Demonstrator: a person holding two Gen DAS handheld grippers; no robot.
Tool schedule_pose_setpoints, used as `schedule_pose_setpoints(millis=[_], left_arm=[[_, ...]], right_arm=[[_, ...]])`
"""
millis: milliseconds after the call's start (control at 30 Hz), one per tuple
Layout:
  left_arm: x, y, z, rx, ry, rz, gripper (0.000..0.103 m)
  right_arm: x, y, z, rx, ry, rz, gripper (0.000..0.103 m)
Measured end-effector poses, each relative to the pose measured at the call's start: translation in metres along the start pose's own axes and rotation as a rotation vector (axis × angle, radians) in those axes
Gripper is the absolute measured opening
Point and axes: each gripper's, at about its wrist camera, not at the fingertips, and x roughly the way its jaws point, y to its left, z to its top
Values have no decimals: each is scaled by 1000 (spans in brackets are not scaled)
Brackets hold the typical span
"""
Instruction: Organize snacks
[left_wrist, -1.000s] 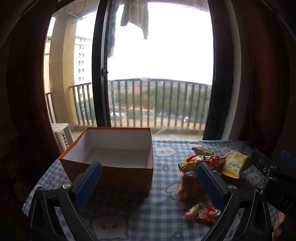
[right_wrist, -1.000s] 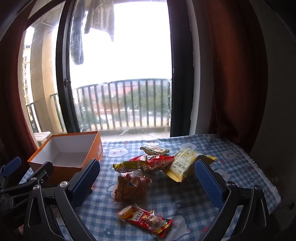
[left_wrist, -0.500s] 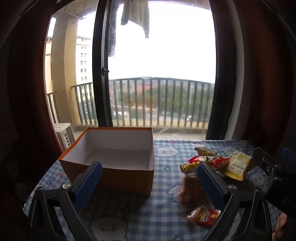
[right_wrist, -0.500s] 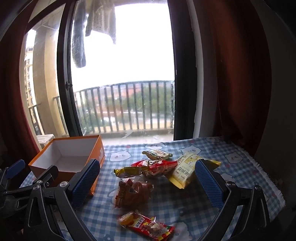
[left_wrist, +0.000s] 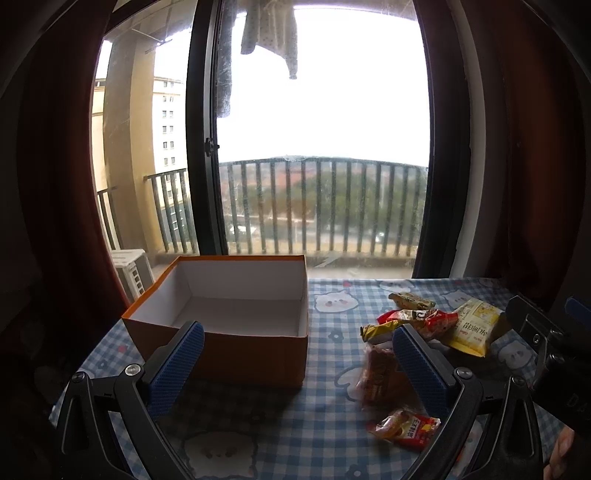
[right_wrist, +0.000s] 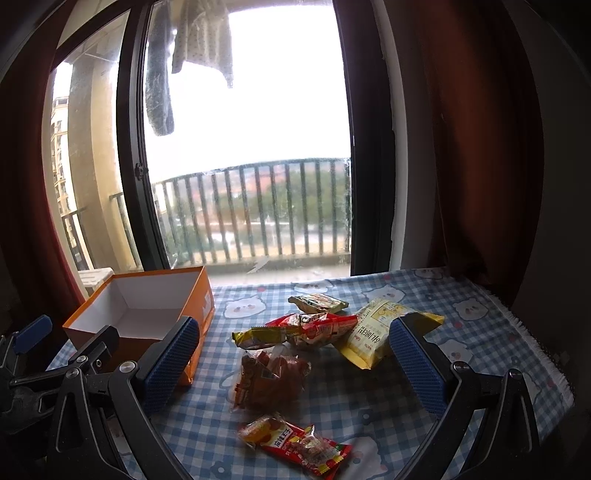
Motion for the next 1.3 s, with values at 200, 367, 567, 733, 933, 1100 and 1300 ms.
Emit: schedule_pose_setpoints(millis=[200, 367, 567, 733, 933, 1100, 1300], left_arm=[[-2, -2, -1, 2, -4, 2, 103], [-4, -2, -1, -4, -1, -4, 103], [-4, 3, -2, -21, 0, -15, 103], [-5, 3, -3, -14, -9, -14, 103], [-7, 3, -4, -17, -20, -24, 103], [-8, 2, -5, -18, -23, -28, 103], [-9, 1, -8, -18, -22, -36, 103]], right_arm=[[-4, 3, -2, -20, -25, -17, 103], [-4, 3, -1, -15, -16, -6, 103], [-4, 4, -1, -14, -9, -6, 103], [-4, 2, -1, -10, -15, -24, 103], [-6, 0, -3, 0, -20, -25, 103], [-7, 0, -3, 0, -21, -25, 103], [-10, -1, -5, 9, -26, -29, 103]])
